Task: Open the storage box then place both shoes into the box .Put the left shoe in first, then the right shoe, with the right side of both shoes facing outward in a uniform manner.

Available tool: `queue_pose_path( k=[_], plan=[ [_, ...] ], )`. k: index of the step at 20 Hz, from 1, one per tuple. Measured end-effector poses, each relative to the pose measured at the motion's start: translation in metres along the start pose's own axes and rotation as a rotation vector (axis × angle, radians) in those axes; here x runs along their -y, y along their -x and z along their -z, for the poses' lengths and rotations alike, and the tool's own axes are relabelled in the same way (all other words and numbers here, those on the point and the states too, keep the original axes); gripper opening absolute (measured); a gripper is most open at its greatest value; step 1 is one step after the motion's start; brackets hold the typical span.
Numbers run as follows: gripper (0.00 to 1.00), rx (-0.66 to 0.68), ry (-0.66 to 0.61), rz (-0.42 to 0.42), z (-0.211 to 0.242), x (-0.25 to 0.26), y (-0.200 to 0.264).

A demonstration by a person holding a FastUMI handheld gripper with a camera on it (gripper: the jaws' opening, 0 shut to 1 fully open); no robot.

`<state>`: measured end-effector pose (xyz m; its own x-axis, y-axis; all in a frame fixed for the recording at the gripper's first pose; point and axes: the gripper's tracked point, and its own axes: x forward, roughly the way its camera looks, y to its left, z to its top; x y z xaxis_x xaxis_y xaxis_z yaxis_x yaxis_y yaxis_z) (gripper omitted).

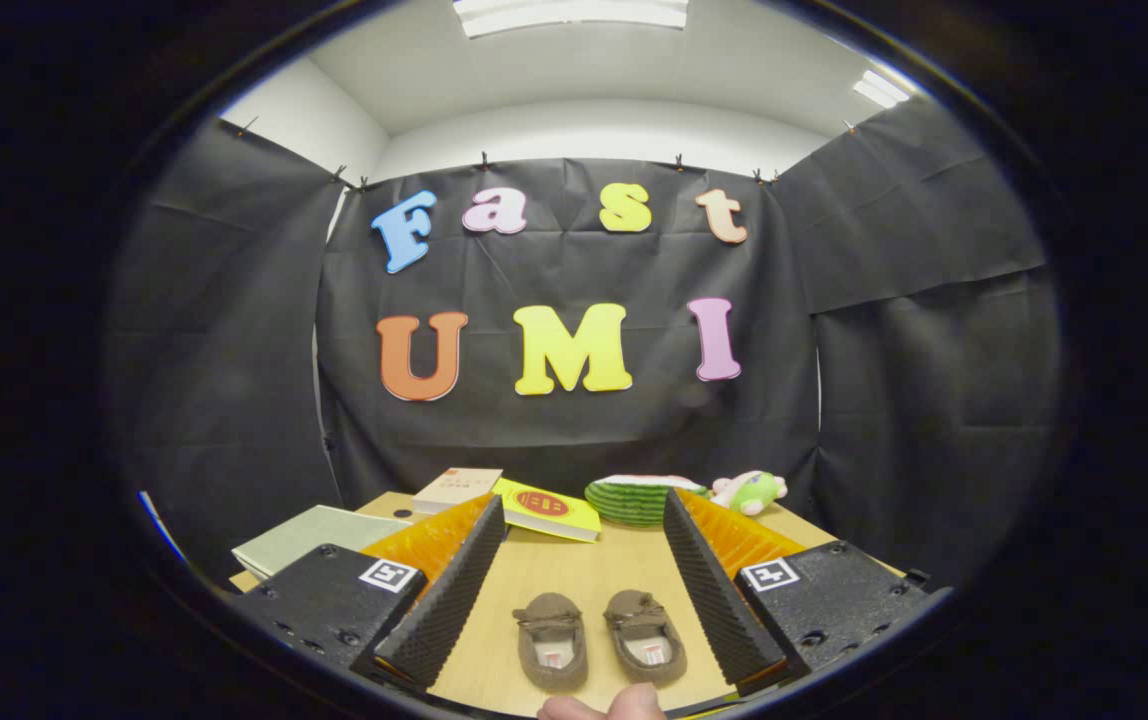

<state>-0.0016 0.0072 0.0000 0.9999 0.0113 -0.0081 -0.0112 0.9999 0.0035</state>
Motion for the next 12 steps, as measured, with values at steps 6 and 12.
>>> queue_pose_path(
  k=[6,12],
  plan=[
    [1.00,-0.015,-0.003,-0.026,0.002,-0.010,-0.003],
    [1.00,-0.033,0.006,-0.070,0.004,-0.025,-0.006]
  ],
)
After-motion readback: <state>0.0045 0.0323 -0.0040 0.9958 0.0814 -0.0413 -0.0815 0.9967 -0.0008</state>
